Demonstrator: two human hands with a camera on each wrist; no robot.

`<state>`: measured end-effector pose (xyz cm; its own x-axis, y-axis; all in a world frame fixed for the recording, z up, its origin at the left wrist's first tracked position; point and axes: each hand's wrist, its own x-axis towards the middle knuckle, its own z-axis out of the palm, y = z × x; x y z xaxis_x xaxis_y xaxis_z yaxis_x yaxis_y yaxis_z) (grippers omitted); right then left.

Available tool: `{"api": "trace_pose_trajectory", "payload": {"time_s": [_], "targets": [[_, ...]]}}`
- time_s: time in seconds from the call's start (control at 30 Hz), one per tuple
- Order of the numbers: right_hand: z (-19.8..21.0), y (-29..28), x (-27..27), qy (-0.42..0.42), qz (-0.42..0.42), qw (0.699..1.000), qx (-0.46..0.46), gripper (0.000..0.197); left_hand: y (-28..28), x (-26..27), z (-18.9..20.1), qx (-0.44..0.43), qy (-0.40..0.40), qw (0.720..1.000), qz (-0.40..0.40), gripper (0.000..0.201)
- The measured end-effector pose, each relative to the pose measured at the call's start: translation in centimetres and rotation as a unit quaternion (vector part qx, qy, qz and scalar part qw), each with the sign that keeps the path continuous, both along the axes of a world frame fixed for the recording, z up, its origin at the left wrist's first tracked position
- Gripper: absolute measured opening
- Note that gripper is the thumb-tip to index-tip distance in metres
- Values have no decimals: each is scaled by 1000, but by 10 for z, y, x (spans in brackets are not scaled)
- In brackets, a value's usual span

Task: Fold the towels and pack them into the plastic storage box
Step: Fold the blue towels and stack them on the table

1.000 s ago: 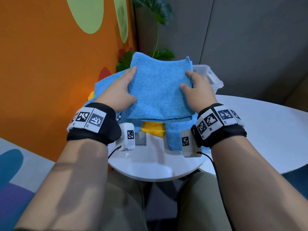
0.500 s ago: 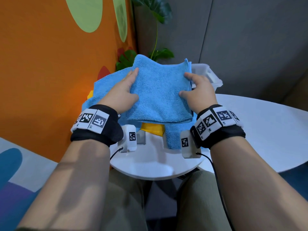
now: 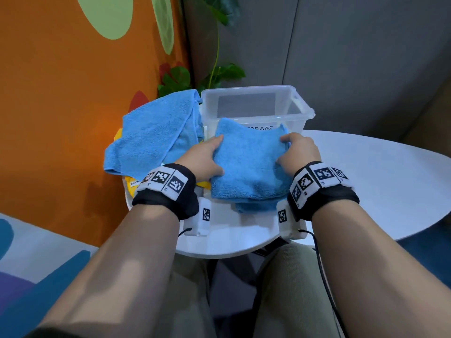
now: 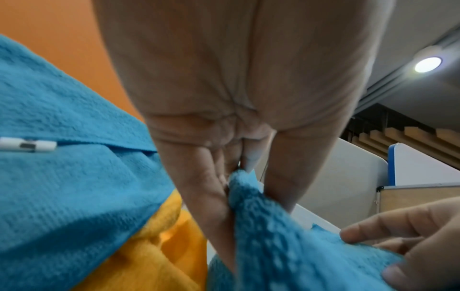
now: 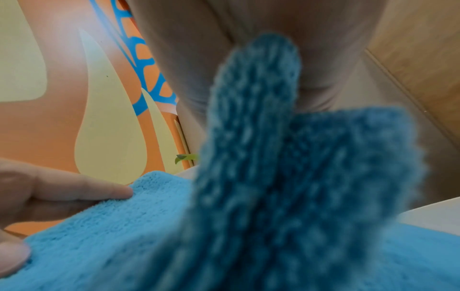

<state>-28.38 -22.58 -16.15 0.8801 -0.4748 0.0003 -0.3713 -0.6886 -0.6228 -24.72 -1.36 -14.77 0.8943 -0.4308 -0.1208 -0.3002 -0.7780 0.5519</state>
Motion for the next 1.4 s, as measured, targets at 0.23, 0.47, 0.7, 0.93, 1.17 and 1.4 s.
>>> {"api": "trace_pose_trajectory", "payload": {"time_s": [0.23,0.47,0.7,0.93,1.17,1.4], "targets": [[-8,-18,-1,-27,-27,999,-2,49,-28,6,-22,-41,60,997,1,91],[-31,-20,-5,127,-17,992,3,45,-38,4,-49,43,54,998,3,75],[-29,-24,-7,99,-54,993,-11,40,-43,5,-50,18,23,1000,10,75],[-31,-28,-12,132,-81,987,-35,36,-48,-1,-54,55,57,997,-10,79],[-27,-26,-14,180,-69,977,-92,39,-51,0,-53,95,42,994,-19,81],[-33,-3,-4,123,56,985,-109,49,-53,-1,-47,138,10,989,-46,84]]}}
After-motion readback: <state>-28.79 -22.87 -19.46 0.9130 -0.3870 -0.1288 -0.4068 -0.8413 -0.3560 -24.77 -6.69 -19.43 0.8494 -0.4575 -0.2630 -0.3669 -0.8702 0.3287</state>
